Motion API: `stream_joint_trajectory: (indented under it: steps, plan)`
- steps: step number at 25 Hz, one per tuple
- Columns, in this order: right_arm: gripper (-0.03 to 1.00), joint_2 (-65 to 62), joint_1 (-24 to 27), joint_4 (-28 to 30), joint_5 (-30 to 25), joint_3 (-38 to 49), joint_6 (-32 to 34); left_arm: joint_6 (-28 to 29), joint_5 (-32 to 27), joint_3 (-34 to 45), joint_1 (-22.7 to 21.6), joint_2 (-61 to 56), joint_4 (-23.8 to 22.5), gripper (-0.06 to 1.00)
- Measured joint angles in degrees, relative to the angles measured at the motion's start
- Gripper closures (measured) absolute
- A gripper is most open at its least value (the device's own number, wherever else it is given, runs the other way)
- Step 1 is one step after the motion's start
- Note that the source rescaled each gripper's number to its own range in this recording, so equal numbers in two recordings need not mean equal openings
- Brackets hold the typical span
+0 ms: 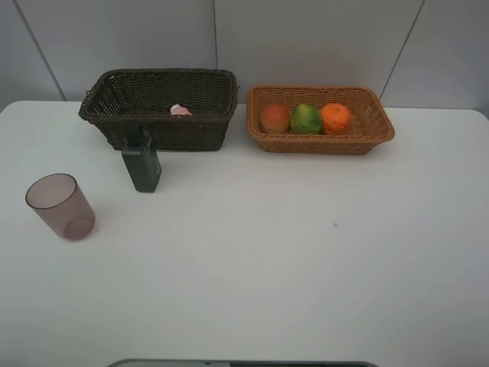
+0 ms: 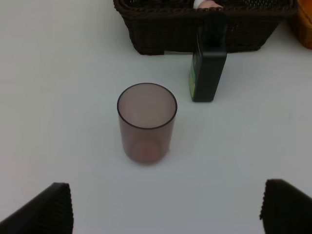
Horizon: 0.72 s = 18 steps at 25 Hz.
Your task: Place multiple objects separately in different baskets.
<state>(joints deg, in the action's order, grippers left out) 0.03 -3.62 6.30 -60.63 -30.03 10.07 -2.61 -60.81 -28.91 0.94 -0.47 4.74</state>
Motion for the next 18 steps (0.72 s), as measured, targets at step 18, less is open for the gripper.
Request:
stream_joint_trajectory:
  steps: [18]
  plan:
    - [0.01,0.0,0.0,0.0,0.0,0.0,0.0,0.0,0.0,0.0,0.0,0.0,0.0,-0.05]
